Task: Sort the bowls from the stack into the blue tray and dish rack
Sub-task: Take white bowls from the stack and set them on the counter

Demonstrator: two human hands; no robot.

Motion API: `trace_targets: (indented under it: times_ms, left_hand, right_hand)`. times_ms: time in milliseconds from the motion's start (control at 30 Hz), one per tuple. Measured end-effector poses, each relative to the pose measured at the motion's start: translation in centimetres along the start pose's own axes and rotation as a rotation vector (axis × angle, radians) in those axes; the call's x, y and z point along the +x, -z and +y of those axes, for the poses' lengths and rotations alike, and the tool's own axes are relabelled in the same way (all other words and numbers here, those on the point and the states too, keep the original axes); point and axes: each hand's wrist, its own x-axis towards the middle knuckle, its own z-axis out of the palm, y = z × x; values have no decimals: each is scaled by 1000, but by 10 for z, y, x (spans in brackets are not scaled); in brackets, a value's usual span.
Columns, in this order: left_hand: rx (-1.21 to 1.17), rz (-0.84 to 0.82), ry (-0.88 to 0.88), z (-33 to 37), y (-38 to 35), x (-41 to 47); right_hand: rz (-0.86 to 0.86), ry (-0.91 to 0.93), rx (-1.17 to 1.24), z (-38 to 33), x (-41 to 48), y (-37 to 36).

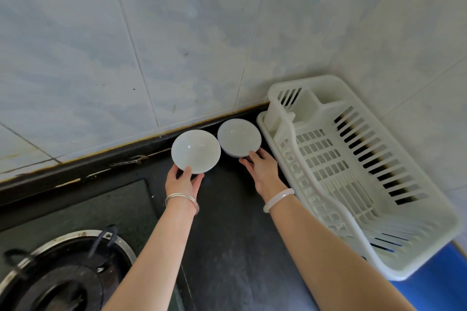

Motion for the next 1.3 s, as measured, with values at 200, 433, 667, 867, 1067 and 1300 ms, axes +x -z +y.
trace_targets:
  times_ms: [200, 433, 667, 867, 1067, 1300]
  left_hand:
    - [-17, -2, -7, -1, 0, 0]
    - [43, 13, -82, -3, 0, -6]
    - [325, -72, -202, -21, 24, -35]
    - [609, -337, -178, -58, 60, -101]
    - [1037, -666, -155, -108, 88, -186]
    - [1421, -945, -293, -166, 109, -268]
  right_hand:
    - [16, -28, 20, -2, 0, -5]
    - [-64, -40, -172, -5, -9, 0]
    - [-66, 50, -396, -11, -49, 25]
    - [-121, 138, -602, -16, -135, 91]
    - [10, 202, -820, 3, -241, 190]
    - [412, 190, -1157, 70, -336, 299]
